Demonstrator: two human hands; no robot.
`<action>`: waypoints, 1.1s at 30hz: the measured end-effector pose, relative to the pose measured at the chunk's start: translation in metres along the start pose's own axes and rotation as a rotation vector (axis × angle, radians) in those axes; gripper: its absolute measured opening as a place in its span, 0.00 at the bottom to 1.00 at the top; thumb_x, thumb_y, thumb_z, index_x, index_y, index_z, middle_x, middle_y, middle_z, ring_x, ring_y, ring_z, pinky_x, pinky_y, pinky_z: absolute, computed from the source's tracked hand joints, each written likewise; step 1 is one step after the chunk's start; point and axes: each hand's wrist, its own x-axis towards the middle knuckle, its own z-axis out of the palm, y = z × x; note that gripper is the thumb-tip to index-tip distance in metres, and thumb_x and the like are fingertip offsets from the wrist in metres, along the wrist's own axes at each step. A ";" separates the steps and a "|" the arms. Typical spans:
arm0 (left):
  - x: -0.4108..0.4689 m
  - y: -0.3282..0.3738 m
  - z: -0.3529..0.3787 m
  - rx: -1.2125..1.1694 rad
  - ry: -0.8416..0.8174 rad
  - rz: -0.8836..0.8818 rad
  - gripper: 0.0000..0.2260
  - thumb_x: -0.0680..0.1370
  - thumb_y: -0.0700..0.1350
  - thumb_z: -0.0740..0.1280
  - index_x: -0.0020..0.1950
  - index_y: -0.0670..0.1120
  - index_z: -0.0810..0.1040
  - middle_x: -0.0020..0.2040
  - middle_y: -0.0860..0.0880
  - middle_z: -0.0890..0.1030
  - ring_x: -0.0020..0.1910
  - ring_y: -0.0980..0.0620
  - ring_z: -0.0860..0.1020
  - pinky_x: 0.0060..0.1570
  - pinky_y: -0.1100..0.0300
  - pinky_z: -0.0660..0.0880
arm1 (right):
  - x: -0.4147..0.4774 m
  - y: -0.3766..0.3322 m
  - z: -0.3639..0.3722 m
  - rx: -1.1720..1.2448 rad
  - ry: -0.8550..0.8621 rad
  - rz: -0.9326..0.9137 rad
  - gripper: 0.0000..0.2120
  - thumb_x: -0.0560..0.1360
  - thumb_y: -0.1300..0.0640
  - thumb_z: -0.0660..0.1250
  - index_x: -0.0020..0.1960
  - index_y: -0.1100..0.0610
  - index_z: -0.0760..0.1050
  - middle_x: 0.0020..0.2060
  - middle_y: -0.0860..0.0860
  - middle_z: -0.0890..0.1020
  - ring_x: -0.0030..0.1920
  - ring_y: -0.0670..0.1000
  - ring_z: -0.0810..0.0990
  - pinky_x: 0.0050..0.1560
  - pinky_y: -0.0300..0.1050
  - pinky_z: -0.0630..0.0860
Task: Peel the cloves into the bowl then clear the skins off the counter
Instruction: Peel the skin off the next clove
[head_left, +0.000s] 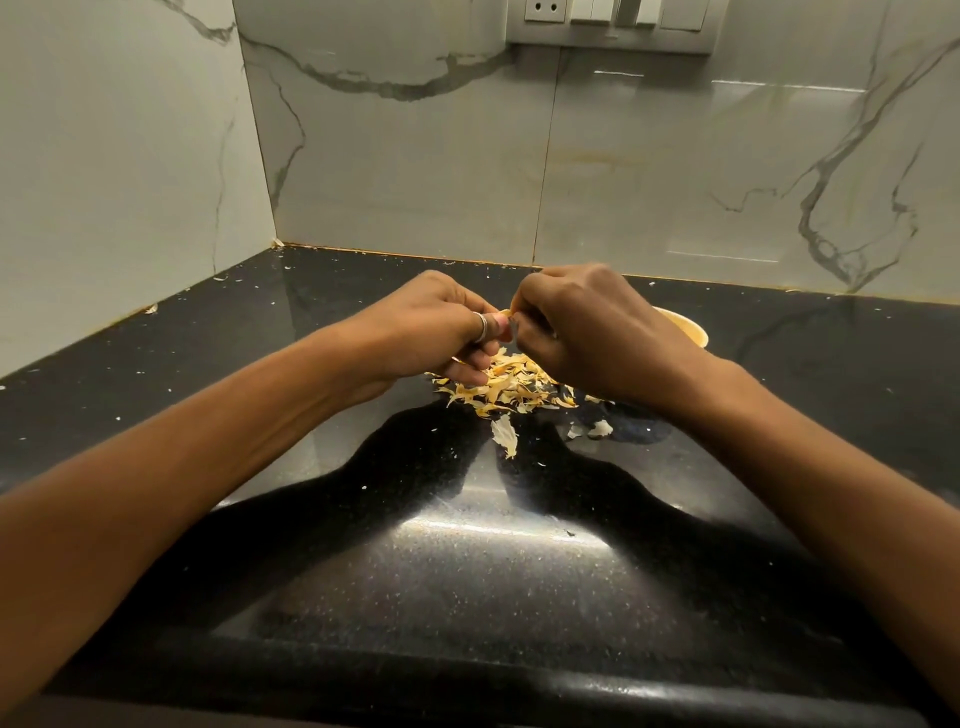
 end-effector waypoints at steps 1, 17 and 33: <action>0.000 0.000 -0.001 -0.019 -0.009 -0.013 0.10 0.83 0.40 0.64 0.52 0.36 0.82 0.35 0.47 0.77 0.32 0.57 0.76 0.37 0.63 0.81 | 0.000 0.000 -0.001 -0.012 0.000 -0.015 0.12 0.80 0.54 0.61 0.46 0.61 0.78 0.38 0.55 0.80 0.34 0.54 0.76 0.35 0.47 0.72; -0.001 0.002 -0.002 -0.186 -0.104 -0.071 0.10 0.82 0.34 0.60 0.55 0.31 0.79 0.36 0.46 0.75 0.31 0.57 0.74 0.37 0.62 0.81 | 0.001 -0.005 -0.006 0.049 0.106 -0.052 0.08 0.79 0.58 0.66 0.45 0.60 0.82 0.36 0.51 0.81 0.33 0.48 0.77 0.34 0.46 0.76; 0.001 0.004 -0.009 -0.252 -0.057 -0.039 0.08 0.82 0.41 0.65 0.53 0.38 0.83 0.35 0.49 0.79 0.34 0.57 0.79 0.38 0.60 0.82 | 0.001 0.002 -0.013 0.451 0.026 0.218 0.05 0.79 0.62 0.68 0.52 0.57 0.83 0.40 0.51 0.86 0.40 0.46 0.86 0.47 0.47 0.84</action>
